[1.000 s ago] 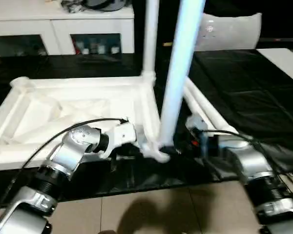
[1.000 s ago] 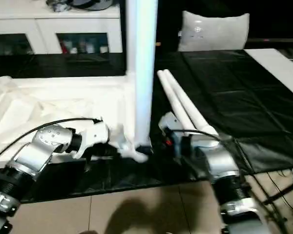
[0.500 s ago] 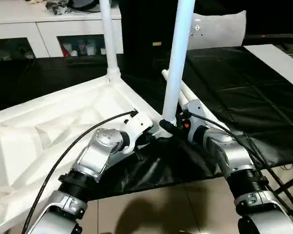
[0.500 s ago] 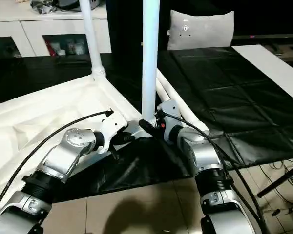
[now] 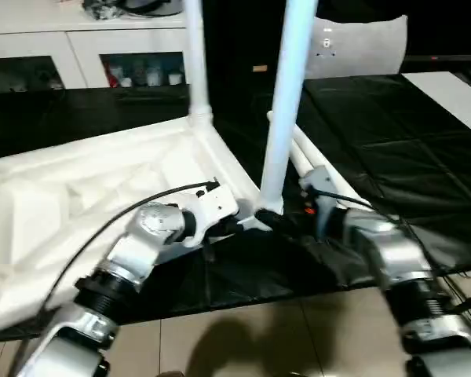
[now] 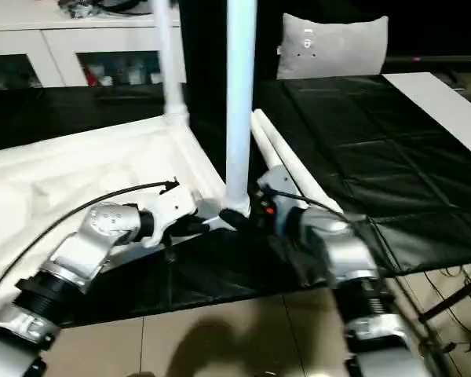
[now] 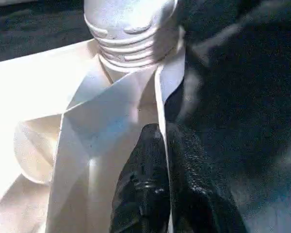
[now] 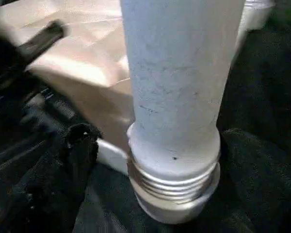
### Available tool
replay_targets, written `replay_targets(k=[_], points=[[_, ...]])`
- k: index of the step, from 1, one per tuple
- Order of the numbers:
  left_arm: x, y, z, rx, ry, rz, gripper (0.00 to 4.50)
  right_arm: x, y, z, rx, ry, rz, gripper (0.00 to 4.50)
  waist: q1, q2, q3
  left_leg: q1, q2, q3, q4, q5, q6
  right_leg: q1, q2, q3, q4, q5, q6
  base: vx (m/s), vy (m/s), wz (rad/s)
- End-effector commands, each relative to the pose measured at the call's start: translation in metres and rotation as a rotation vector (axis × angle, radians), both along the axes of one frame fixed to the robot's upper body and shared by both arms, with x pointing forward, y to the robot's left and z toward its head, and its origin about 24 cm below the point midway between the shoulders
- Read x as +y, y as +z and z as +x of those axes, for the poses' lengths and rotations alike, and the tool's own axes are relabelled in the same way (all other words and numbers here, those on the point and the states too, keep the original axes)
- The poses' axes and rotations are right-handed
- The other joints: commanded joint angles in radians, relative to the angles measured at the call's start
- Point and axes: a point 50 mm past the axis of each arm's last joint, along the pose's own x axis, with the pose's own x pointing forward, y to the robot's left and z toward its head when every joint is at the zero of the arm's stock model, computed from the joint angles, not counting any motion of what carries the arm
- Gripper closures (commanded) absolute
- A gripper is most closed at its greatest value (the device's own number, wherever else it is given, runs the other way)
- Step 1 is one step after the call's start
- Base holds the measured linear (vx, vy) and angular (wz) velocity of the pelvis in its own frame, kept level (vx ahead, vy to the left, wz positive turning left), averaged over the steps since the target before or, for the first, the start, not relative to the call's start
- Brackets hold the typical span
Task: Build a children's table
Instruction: Rotate leg to tighten
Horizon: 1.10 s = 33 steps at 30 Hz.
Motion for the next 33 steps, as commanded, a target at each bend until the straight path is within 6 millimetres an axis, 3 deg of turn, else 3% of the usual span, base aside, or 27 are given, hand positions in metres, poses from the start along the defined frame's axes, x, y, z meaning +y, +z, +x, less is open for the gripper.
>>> replay_targets(k=[1,2,5,6,9,11,12,15,24,25,33], points=[[-0.004,-0.009,-0.008,0.040,-0.125,0.071,4.50,0.001,0.005,-0.003,-0.019,0.069,-0.003,0.05,0.002,0.003,-0.061,-0.007,0.029,0.002,-0.066,-0.139,0.073,0.063,-0.064,0.055,-0.075,-0.189,-0.201,0.000,0.000,0.00],[-0.002,-0.010,-0.010,0.047,-0.161,0.090,4.50,-0.001,0.007,-0.004,-0.022,0.102,-0.016,0.05,0.004,-0.004,-0.062,-0.007,0.029,0.003,-0.066,-0.133,0.074,0.064,-0.064,0.055,-0.074,-0.185,-0.203,0.000,0.000,0.00],[0.000,-0.011,-0.012,0.054,-0.213,0.115,4.50,-0.003,0.009,-0.008,-0.028,0.177,-0.042,0.05,0.014,-0.001,-0.061,-0.004,0.031,0.004,-0.066,-0.130,0.073,0.062,-0.065,0.056,-0.073,-0.193,-0.204,0.000,0.000,0.00],[0.002,-0.011,-0.014,0.063,-0.254,0.125,4.50,-0.004,0.010,-0.012,-0.020,0.243,-0.057,0.05,0.017,-0.006,-0.061,-0.005,0.030,0.005,-0.066,-0.133,0.074,0.063,-0.064,0.056,-0.074,-0.206,-0.199,0.000,0.000,0.00],[0.002,-0.010,-0.016,0.073,-0.305,0.131,4.50,-0.004,0.010,-0.015,-0.006,0.312,-0.072,0.05,0.021,-0.005,-0.061,-0.005,0.032,0.006,-0.065,-0.133,0.075,0.062,-0.066,0.057,-0.073,-0.205,-0.198,0.000,0.000,0.00],[0.003,-0.010,-0.018,0.082,-0.350,0.145,4.50,-0.003,0.010,-0.017,0.005,0.359,-0.080,0.05,0.023,-0.008,-0.061,-0.006,0.032,0.005,-0.065,-0.129,0.076,0.062,-0.066,0.056,-0.071,-0.208,-0.197,0.000,0.000,0.00],[0.004,-0.009,-0.018,0.086,-0.372,0.154,4.50,-0.003,0.009,-0.017,0.014,0.375,-0.083,0.05,0.021,-0.015,-0.061,-0.006,0.032,0.007,-0.065,-0.127,0.077,0.061,-0.065,0.056,-0.072,-0.213,-0.196,0.000,0.000,0.00],[0.005,-0.009,-0.019,0.089,-0.398,0.165,4.50,-0.003,0.008,-0.017,0.034,0.386,-0.084,0.32,0.026,-0.010,-0.061,-0.004,0.034,0.007,-0.066,-0.127,0.073,0.059,-0.067,0.056,-0.072,-0.227,-0.195,0.000,0.000,0.00],[0.008,-0.008,-0.019,0.105,-0.436,0.172,4.50,-0.003,0.003,-0.016,0.084,0.382,-0.050,0.97,0.035,-0.011,-0.064,-0.005,0.034,0.008,-0.063,-0.104,0.066,0.061,-0.067,0.056,-0.064,-0.182,-0.205,0.000,0.000,0.00],[0.008,-0.008,-0.019,0.105,-0.436,0.172,4.50,-0.003,0.003,-0.016,0.084,0.382,-0.050,1.08,0.035,-0.004,-0.064,-0.004,0.034,0.008,-0.063,-0.107,0.065,0.061,-0.066,0.056,-0.066,-0.179,-0.206,0.000,0.000,0.00],[0.008,-0.010,-0.020,0.122,-0.431,0.152,4.50,0.000,-0.003,-0.021,0.131,0.387,0.000,1.75,0.036,-0.006,-0.065,-0.005,0.033,0.008,-0.063,-0.106,0.063,0.063,-0.065,0.055,-0.064,-0.166,-0.212,0.000,0.000,0.00]])
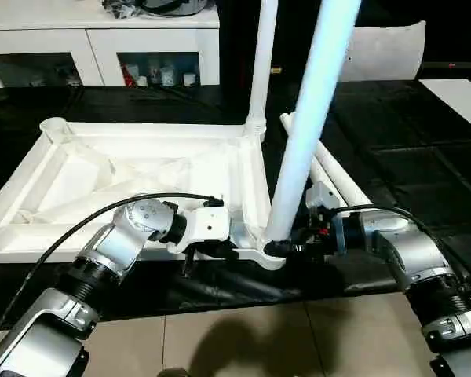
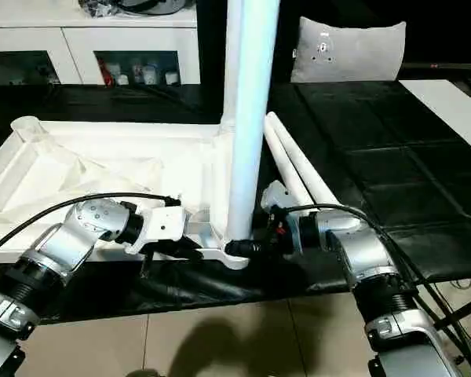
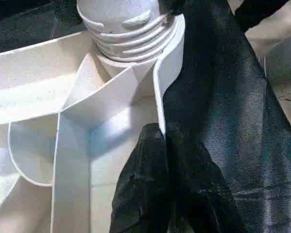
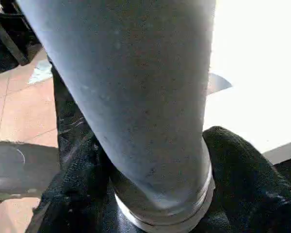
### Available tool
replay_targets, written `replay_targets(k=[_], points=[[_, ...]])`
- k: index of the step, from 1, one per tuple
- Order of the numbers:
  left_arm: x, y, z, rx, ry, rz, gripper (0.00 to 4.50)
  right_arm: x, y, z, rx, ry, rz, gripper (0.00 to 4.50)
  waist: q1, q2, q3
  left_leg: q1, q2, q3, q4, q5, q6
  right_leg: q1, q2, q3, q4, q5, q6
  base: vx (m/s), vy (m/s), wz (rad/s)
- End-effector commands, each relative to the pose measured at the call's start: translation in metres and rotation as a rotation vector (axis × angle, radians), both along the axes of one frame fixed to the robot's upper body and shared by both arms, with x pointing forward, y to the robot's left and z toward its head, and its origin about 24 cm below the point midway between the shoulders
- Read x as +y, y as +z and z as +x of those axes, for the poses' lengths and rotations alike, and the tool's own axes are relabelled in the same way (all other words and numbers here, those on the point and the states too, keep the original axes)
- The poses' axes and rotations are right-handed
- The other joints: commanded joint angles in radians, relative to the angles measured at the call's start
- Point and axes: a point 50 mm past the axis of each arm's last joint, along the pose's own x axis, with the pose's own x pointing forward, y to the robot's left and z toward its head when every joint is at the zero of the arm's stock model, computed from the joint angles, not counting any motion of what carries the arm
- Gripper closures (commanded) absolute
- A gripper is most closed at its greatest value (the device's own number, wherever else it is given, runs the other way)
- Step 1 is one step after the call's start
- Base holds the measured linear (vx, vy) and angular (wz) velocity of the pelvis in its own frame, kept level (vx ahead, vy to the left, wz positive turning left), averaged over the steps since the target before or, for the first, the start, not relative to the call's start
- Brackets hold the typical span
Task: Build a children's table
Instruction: Rotate leg to tighten
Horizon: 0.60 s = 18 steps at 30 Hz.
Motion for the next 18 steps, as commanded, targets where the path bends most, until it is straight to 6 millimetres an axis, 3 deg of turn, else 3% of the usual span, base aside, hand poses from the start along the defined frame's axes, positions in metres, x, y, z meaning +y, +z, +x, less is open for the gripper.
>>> replay_targets(k=[1,8,12,15,18], points=[[-0.001,-0.016,-0.010,0.069,-0.053,0.062,4.50,0.006,-0.002,-0.004,0.032,0.040,0.033,1.80,-0.002,-0.003,-0.065,-0.005,0.032,0.003,-0.064,-0.106,0.063,0.062,-0.065,0.055,-0.065,-0.168,-0.212,0.000,0.000,0.00],[-0.010,-0.013,-0.008,0.110,0.134,-0.065,4.50,0.021,-0.004,0.001,0.067,-0.107,0.094,1.91,-0.008,0.002,-0.063,-0.004,0.034,0.004,-0.067,-0.113,0.048,0.061,-0.066,0.056,-0.065,-0.179,-0.219,0.000,0.000,0.00],[-0.020,-0.013,-0.005,0.106,0.254,-0.117,4.50,0.029,-0.008,0.012,0.042,-0.262,0.079,1.91,-0.026,0.001,-0.053,-0.003,0.029,0.000,-0.075,-0.198,0.015,0.057,-0.067,0.053,-0.088,-0.370,-0.158,0.000,0.000,0.00],[-0.044,-0.010,0.007,0.056,0.484,-0.201,4.50,0.043,-0.015,0.027,0.024,-0.494,0.060,1.91,-0.043,-0.007,-0.049,0.001,0.022,-0.004,-0.075,-0.228,-0.005,0.054,-0.066,0.045,-0.103,-0.493,-0.107,0.000,0.000,0.00],[-0.059,-0.007,0.012,0.056,0.589,-0.252,4.50,0.050,-0.017,0.032,0.022,-0.573,0.039,1.91,-0.054,-0.008,-0.052,-0.002,0.017,-0.002,-0.071,-0.221,0.011,0.054,-0.065,0.045,-0.109,-0.494,-0.098,0.000,0.000,0.00]])
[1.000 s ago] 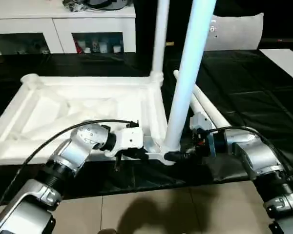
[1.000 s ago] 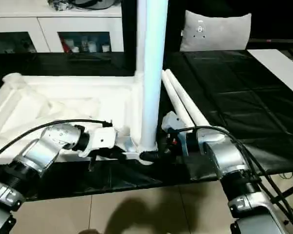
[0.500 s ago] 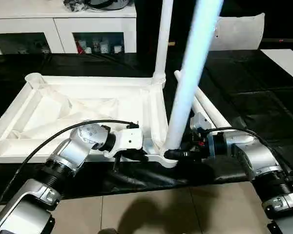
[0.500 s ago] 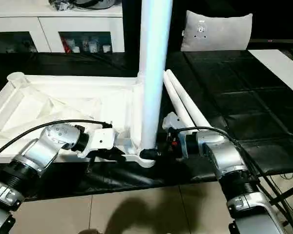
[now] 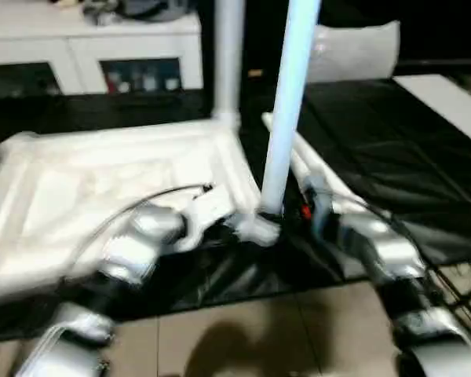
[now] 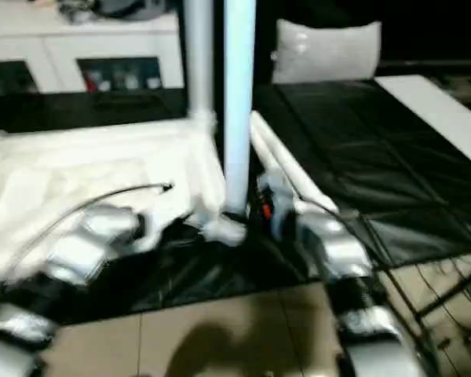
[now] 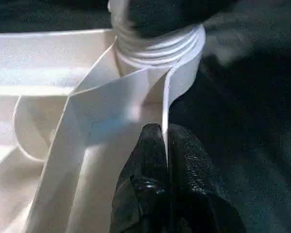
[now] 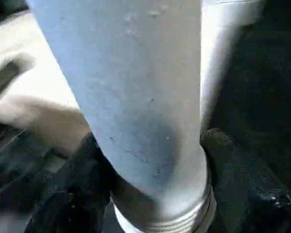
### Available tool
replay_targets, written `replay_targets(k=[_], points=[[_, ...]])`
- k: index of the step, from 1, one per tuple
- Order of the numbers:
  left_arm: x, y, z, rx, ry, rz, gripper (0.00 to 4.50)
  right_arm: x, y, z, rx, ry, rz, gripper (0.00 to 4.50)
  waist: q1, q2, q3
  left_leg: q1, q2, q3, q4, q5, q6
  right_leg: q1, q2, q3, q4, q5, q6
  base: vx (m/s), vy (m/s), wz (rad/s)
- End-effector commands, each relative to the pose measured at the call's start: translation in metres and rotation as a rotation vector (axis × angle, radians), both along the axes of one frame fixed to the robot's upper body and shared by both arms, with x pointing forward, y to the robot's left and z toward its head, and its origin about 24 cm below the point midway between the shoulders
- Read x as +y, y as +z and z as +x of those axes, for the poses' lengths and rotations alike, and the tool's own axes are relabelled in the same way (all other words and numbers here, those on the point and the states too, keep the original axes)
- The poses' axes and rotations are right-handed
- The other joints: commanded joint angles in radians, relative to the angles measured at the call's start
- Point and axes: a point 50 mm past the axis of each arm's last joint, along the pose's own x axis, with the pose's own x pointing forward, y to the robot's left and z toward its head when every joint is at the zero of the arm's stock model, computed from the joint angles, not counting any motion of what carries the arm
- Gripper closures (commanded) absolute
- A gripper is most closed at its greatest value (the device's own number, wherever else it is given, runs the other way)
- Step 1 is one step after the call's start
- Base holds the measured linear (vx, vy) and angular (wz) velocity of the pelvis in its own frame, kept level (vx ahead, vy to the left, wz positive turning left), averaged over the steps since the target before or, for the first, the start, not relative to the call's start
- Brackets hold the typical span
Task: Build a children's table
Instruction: Rotate leg to tighten
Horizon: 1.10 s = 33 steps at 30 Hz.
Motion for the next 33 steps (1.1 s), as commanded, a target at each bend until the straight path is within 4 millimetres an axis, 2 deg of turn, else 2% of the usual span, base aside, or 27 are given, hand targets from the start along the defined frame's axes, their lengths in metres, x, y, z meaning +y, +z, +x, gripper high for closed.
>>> replay_targets(k=[1,3,4,6,7,8,9,12,13,16,17,18,20,22,26,27,28,31,32,33], points=[[-0.026,0.009,0.000,-0.033,-0.001,-0.058,4.50,0.026,-0.008,-0.003,0.030,0.034,-0.027,1.91,0.005,-0.009,-0.055,-0.016,0.016,-0.006,-0.076,-0.204,0.030,0.052,-0.061,0.044,-0.102,-0.451,-0.105,0.000,0.000,0.00],[-0.026,0.010,0.000,-0.051,-0.009,-0.035,4.50,0.028,-0.009,-0.003,0.022,0.026,-0.032,1.91,0.006,-0.010,-0.061,-0.016,0.017,-0.002,-0.072,-0.164,0.052,0.051,-0.059,0.048,-0.092,-0.346,-0.134,0.000,0.000,0.00],[-0.026,0.010,0.000,-0.051,-0.009,-0.035,4.50,0.028,-0.009,-0.003,0.022,0.026,-0.032,1.91,0.007,-0.010,-0.061,-0.017,0.017,-0.001,-0.072,-0.156,0.056,0.052,-0.058,0.048,-0.090,-0.325,-0.141,0.000,0.000,0.00],[-0.021,0.009,0.000,-0.061,-0.004,-0.008,4.50,0.028,-0.008,-0.002,0.018,0.013,-0.018,1.40,0.010,-0.008,-0.060,-0.016,0.018,0.002,-0.070,-0.142,0.068,0.050,-0.059,0.050,-0.087,-0.292,-0.157,0.000,0.000,0.00],[-0.018,0.008,0.001,-0.071,0.007,0.010,4.50,0.027,-0.008,-0.002,0.016,0.006,-0.008,1.40,0.012,-0.006,-0.062,-0.020,0.020,0.001,-0.070,-0.126,0.070,0.056,-0.060,0.049,-0.082,-0.268,-0.164,0.000,0.000,0.00],[-0.017,0.008,0.001,-0.074,0.010,0.014,4.50,0.026,-0.007,-0.002,0.015,0.004,-0.005,1.40,0.013,-0.004,-0.061,-0.021,0.021,0.001,-0.071,-0.122,0.069,0.055,-0.060,0.049,-0.082,-0.262,-0.166,0.000,0.000,0.00],[-0.014,0.006,0.002,-0.080,0.018,0.025,4.50,0.024,-0.006,-0.002,0.010,-0.001,0.002,1.17,0.013,-0.004,-0.060,-0.017,0.022,0.002,-0.070,-0.128,0.066,0.053,-0.059,0.050,-0.084,-0.260,-0.169,0.000,0.000,0.00],[-0.010,0.005,0.002,-0.087,0.014,0.038,4.50,0.018,-0.003,-0.003,-0.009,0.012,0.008,0.82,0.014,-0.004,-0.058,-0.016,0.023,0.001,-0.073,-0.150,0.059,0.053,-0.058,0.049,-0.086,-0.281,-0.166,0.000,0.000,0.00],[-0.008,0.004,0.001,-0.090,-0.003,0.047,4.50,0.014,-0.001,-0.004,-0.024,0.035,0.014,0.82,0.014,0.001,-0.058,-0.014,0.024,0.000,-0.074,-0.157,0.055,0.053,-0.058,0.049,-0.086,-0.284,-0.164,0.000,0.000,0.00],[-0.004,0.003,0.000,-0.091,-0.052,0.061,4.50,0.005,0.003,-0.009,-0.056,0.099,0.017,0.53,0.018,-0.001,-0.060,-0.014,0.024,0.001,-0.073,-0.156,0.064,0.054,-0.058,0.051,-0.086,-0.261,-0.163,0.000,0.000,0.00],[-0.002,0.003,-0.001,-0.086,-0.083,0.067,4.50,0.002,0.005,-0.011,-0.075,0.133,0.009,0.45,0.018,0.003,-0.060,-0.017,0.024,0.000,-0.072,-0.146,0.065,0.056,-0.058,0.051,-0.082,-0.240,-0.171,0.000,0.000,0.00],[-0.001,0.002,-0.001,-0.084,-0.092,0.070,4.50,0.000,0.006,-0.011,-0.081,0.142,0.006,0.27,0.019,-0.002,-0.062,-0.018,0.024,0.001,-0.071,-0.139,0.068,0.057,-0.058,0.051,-0.081,-0.230,-0.172,0.000,0.000,0.00],[0.001,0.002,-0.002,-0.082,-0.109,0.078,4.50,-0.002,0.007,-0.012,-0.090,0.159,-0.002,0.17,0.020,0.002,-0.061,-0.018,0.024,0.001,-0.070,-0.135,0.070,0.056,-0.058,0.051,-0.080,-0.220,-0.179,0.000,0.000,0.00],[0.012,0.000,-0.006,-0.071,-0.230,0.115,4.50,-0.020,0.016,-0.015,-0.137,0.231,-0.036,0.03,0.021,0.001,-0.061,-0.018,0.025,0.000,-0.071,-0.142,0.069,0.057,-0.058,0.049,-0.081,-0.225,-0.184,0.000,0.000,0.00],[0.022,-0.001,-0.009,-0.068,-0.338,0.157,4.50,-0.030,0.020,-0.023,-0.150,0.373,-0.082,0.03,0.029,0.000,-0.060,-0.017,0.026,0.001,-0.070,-0.145,0.083,0.056,-0.058,0.051,-0.078,-0.214,-0.183,0.000,0.000,0.00],[0.025,-0.002,-0.009,-0.078,-0.359,0.177,4.50,-0.031,0.021,-0.026,-0.145,0.413,-0.087,0.03,0.030,-0.003,-0.060,-0.016,0.027,0.002,-0.070,-0.143,0.083,0.055,-0.058,0.052,-0.077,-0.216,-0.183,0.000,0.000,0.00],[0.027,-0.003,-0.008,-0.085,-0.370,0.190,4.50,-0.032,0.022,-0.027,-0.140,0.437,-0.088,0.03,0.036,-0.001,-0.060,-0.014,0.026,0.002,-0.069,-0.149,0.085,0.054,-0.058,0.051,-0.079,-0.230,-0.181,0.000,0.000,0.00],[0.032,-0.005,-0.013,-0.063,-0.458,0.214,4.50,-0.035,0.022,-0.029,-0.124,0.503,-0.098,0.03,0.041,-0.001,-0.062,-0.015,0.030,0.001,-0.071,-0.140,0.076,0.055,-0.061,0.052,-0.075,-0.218,-0.189,0.000,0.000,0.00],[0.034,-0.005,-0.016,-0.047,-0.500,0.217,4.50,-0.035,0.022,-0.030,-0.117,0.523,-0.096,0.03,0.040,-0.008,-0.062,-0.015,0.030,0.002,-0.070,-0.138,0.077,0.056,-0.060,0.051,-0.074,-0.215,-0.190,0.000,0.000,0.00],[0.035,-0.005,-0.017,-0.040,-0.521,0.216,4.50,-0.035,0.023,-0.030,-0.113,0.534,-0.094,0.03,0.043,-0.004,-0.062,-0.015,0.030,0.002,-0.070,-0.129,0.077,0.056,-0.061,0.052,-0.071,-0.207,-0.196,0.000,0.000,0.00]])
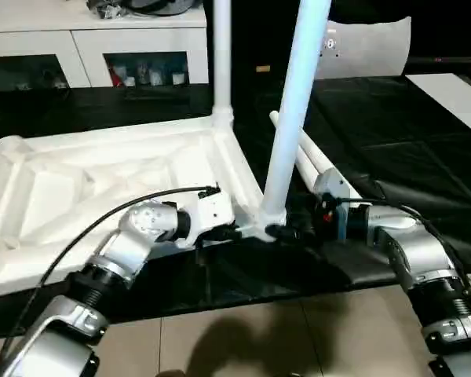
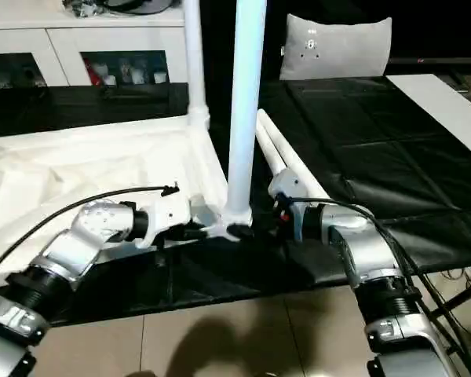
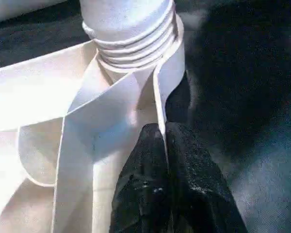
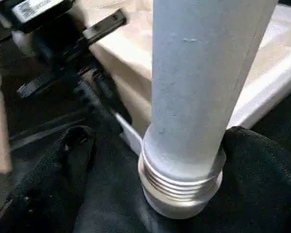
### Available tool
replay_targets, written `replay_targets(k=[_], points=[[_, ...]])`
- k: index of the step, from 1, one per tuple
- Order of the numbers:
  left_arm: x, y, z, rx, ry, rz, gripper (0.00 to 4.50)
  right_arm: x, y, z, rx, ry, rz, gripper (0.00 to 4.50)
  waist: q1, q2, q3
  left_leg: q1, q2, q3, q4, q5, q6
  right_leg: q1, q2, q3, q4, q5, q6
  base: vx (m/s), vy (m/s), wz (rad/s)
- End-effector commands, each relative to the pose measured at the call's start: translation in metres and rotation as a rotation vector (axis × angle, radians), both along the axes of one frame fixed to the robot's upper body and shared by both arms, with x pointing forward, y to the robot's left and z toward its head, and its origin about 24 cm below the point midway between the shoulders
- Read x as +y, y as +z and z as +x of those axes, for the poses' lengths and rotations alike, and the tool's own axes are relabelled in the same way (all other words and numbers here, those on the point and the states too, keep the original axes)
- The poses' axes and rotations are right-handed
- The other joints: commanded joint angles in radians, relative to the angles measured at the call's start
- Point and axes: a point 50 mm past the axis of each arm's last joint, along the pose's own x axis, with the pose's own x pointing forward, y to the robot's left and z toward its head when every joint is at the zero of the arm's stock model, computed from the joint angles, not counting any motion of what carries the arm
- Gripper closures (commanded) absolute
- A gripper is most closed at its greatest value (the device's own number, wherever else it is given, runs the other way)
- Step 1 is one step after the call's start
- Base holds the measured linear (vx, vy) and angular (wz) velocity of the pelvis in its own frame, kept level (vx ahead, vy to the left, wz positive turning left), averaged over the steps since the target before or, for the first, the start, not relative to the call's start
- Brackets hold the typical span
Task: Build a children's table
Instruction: Rotate leg to tighten
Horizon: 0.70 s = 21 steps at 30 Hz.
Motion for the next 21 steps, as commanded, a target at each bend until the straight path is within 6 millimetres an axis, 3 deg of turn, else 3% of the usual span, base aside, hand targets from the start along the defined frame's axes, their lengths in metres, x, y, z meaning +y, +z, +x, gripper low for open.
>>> replay_targets(k=[1,4,10,11,12,21], points=[[-0.002,-0.015,-0.012,0.070,-0.111,0.087,4.50,0.001,0.002,0.000,-0.001,0.034,0.002,0.32,0.002,-0.003,-0.063,-0.005,0.026,0.001,-0.064,-0.122,0.074,0.061,-0.066,0.055,-0.070,-0.196,-0.197,0.000,0.000,0.00],[-0.002,-0.014,-0.017,0.100,-0.181,0.086,4.50,0.003,0.001,-0.002,0.040,0.075,0.017,0.45,0.005,-0.007,-0.063,-0.005,0.027,0.002,-0.064,-0.125,0.074,0.063,-0.067,0.055,-0.070,-0.195,-0.203,0.000,0.000,0.00],[-0.001,-0.015,-0.018,0.107,-0.220,0.093,4.50,0.009,-0.006,-0.007,0.105,0.124,0.024,0.89,0.017,-0.004,-0.062,-0.004,0.027,0.003,-0.064,-0.130,0.062,0.061,-0.069,0.056,-0.071,-0.221,-0.193,0.000,0.000,0.00],[-0.001,-0.015,-0.018,0.108,-0.221,0.093,4.50,0.009,-0.007,-0.007,0.108,0.124,0.024,1.20,0.018,-0.004,-0.063,-0.004,0.028,0.002,-0.064,-0.129,0.060,0.061,-0.069,0.056,-0.070,-0.222,-0.192,0.000,0.000,0.00],[-0.001,-0.015,-0.018,0.108,-0.222,0.092,4.50,0.009,-0.008,-0.007,0.109,0.124,0.024,1.23,0.019,-0.004,-0.064,-0.003,0.028,0.002,-0.064,-0.123,0.057,0.061,-0.069,0.056,-0.069,-0.211,-0.191,0.000,0.000,0.00],[-0.001,-0.016,-0.020,0.123,-0.230,0.084,4.50,0.012,-0.014,-0.013,0.156,0.137,0.043,1.99,0.021,-0.005,-0.065,-0.004,0.027,0.003,-0.062,-0.112,0.059,0.063,-0.068,0.056,-0.066,-0.191,-0.194,0.000,0.000,0.00]])
